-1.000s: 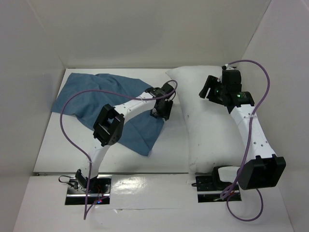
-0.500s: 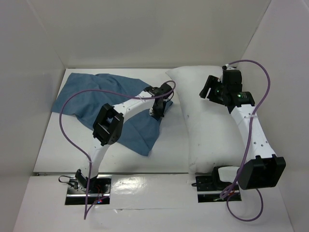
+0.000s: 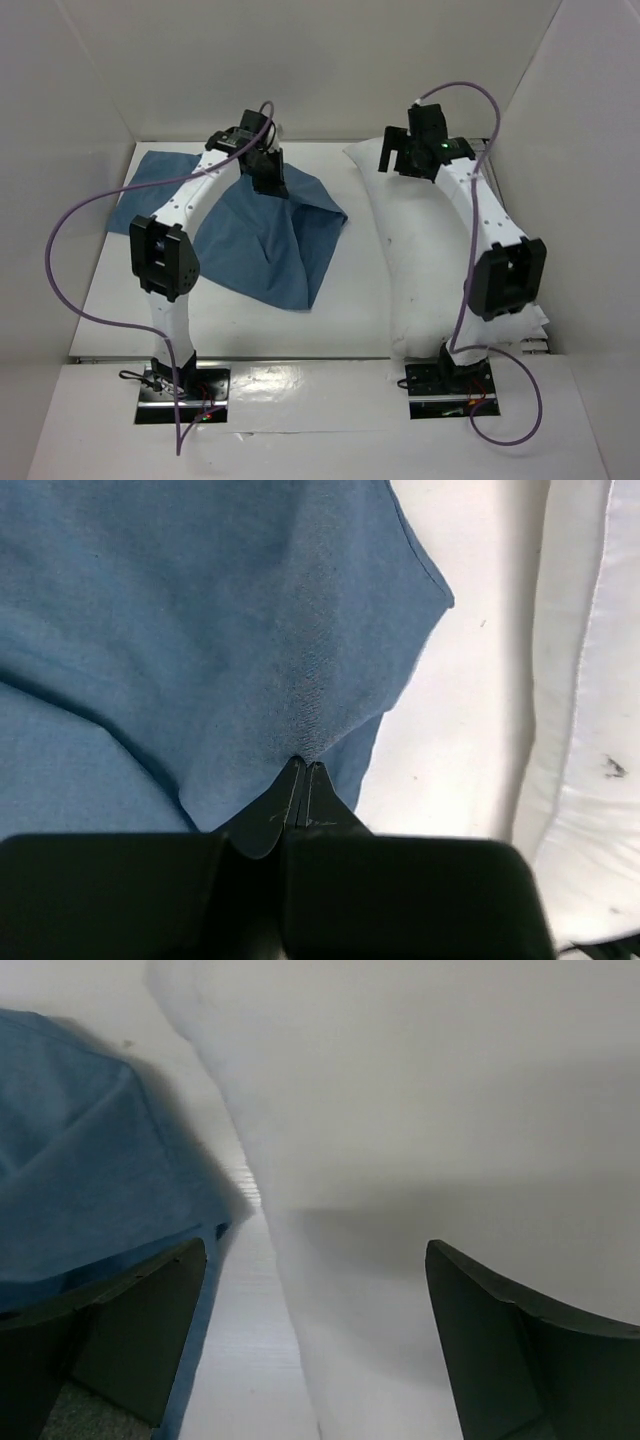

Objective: Put the pillow into the pillowcase

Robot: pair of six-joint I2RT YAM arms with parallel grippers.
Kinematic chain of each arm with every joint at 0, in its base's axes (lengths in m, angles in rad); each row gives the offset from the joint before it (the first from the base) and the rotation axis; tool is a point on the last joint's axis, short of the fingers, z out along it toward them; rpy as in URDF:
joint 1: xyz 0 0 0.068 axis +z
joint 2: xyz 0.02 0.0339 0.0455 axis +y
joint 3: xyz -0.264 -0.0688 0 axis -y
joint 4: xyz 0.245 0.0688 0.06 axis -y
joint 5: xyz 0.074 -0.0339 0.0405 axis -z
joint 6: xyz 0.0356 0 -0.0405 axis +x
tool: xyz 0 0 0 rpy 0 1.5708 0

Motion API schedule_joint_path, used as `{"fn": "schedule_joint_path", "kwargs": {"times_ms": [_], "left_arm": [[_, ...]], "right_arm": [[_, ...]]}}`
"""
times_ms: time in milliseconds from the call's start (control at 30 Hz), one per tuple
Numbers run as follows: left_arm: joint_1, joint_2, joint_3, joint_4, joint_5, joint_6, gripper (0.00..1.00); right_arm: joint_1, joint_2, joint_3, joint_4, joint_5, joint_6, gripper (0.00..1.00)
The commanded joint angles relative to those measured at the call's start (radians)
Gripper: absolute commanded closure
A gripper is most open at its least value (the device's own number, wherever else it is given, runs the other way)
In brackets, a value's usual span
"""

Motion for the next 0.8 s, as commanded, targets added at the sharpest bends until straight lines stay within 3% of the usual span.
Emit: {"fn": "schedule_joint_path", "kwargs": {"times_ms": [0, 33, 133, 167, 200, 233, 267, 300, 333, 500, 600, 667, 733, 767], "left_arm": [[0.027, -0.020, 0.015, -0.030, 0.150, 0.014, 1.00], [0.027, -0.020, 0.006, -0.030, 0.164, 0.014, 1.00], [0.053, -0.029, -0.017, -0.030, 0.186, 0.005, 1.00], [0.053, -0.029, -0.017, -0.030, 0.186, 0.005, 1.00], [0.053, -0.038, -0.026, -0.030, 0.186, 0.005, 1.00], [0.053, -0.038, -0.037, -0.030, 0.186, 0.005, 1.00], [0.063, -0.047, -0.046, -0.030, 0.177, 0.005, 1.00], [0.063, -0.047, -0.046, -0.030, 0.177, 0.005, 1.00], [0.077, -0.047, -0.055, -0.021, 0.177, 0.005, 1.00], [0.112, -0.056, -0.075, -0.021, 0.177, -0.004, 1.00], [0.134, -0.066, -0.095, -0.011, 0.177, -0.004, 1.00], [0.143, -0.066, -0.095, -0.011, 0.177, -0.004, 1.00], [0.152, -0.075, -0.117, -0.002, 0.177, -0.004, 1.00], [0.152, -0.075, -0.117, -0.002, 0.186, -0.004, 1.00]], "right_arm": [[-0.004, 0.143, 0.060, -0.054, 0.101, -0.004, 0.02], [-0.004, 0.172, 0.075, -0.054, 0.101, -0.004, 0.02], [-0.004, 0.264, 0.126, -0.022, 0.044, -0.004, 0.17], [-0.004, 0.285, 0.144, -0.011, 0.012, -0.004, 0.27], [0.005, 0.336, 0.199, -0.011, -0.021, -0.020, 0.51], [0.015, 0.357, 0.224, -0.011, -0.080, -0.020, 0.65], [0.037, 0.397, 0.276, -0.011, -0.126, -0.032, 0.92], [0.037, 0.416, 0.276, -0.011, -0.126, -0.043, 0.92], [0.069, 0.433, 0.334, -0.011, -0.144, -0.052, 1.00], [0.215, 0.461, 0.446, 0.035, -0.193, -0.165, 1.00], [0.324, 0.369, 0.370, 0.111, -0.220, -0.289, 1.00], [0.397, 0.315, 0.263, 0.171, -0.143, -0.356, 1.00], [0.410, 0.266, 0.207, 0.145, -0.030, -0.319, 0.46], [0.392, 0.254, 0.207, 0.124, -0.030, -0.292, 0.30]]}}
